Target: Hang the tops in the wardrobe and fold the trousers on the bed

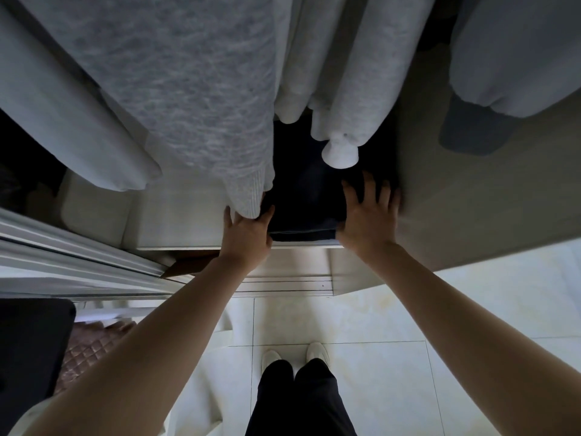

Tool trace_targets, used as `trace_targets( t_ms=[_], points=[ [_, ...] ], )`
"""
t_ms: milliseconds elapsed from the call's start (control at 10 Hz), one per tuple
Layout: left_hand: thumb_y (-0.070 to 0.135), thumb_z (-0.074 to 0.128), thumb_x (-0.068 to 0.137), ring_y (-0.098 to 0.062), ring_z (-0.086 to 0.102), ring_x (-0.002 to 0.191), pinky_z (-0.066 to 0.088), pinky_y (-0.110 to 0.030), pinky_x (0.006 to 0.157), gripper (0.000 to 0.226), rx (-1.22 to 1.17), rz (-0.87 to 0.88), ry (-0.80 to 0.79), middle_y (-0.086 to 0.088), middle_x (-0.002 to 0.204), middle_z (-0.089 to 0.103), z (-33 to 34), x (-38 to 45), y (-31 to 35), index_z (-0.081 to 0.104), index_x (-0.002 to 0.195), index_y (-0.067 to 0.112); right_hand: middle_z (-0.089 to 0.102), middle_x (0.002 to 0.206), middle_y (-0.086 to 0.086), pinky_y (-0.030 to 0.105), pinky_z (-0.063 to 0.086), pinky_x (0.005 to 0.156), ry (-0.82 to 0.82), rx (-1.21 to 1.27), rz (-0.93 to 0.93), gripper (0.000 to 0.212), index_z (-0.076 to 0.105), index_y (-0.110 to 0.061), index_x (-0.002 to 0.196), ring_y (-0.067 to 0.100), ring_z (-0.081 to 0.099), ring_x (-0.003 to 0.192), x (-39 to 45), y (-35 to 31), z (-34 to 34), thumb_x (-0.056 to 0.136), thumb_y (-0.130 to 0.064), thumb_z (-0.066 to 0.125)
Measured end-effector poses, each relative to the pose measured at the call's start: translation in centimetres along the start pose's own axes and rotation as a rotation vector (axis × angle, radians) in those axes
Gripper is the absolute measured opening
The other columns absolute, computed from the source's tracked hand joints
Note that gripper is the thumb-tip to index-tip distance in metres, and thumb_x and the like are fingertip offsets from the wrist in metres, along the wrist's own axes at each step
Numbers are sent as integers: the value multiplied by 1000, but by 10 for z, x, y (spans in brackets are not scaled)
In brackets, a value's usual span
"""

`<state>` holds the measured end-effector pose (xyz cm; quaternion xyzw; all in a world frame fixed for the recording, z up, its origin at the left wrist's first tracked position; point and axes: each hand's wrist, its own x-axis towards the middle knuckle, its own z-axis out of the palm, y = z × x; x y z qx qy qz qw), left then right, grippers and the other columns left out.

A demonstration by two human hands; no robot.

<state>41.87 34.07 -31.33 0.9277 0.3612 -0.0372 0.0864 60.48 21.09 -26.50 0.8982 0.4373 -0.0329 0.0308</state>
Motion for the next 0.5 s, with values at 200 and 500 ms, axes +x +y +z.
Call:
trace_targets(
  t_ms=[200,500],
  points=[
    [38,46,98,-29,33,140,23,-47,115,45,-82,-37,-20,-8,151,37,-8,19,11,44,136,13,6,161,7,55,13,115,30,13,-90,64,14,-39,152,45,5,144,11,16,29,93,-45,39],
    [20,54,94,-28,6,150,28,-46,116,73,-6,-4,-64,-5,163,6,-12,-13,2,14,155,16,8,160,14,48,7,117,6,51,-57,69,12,-16,153,41,0,146,-28,22,25,95,-29,46]
  ],
)
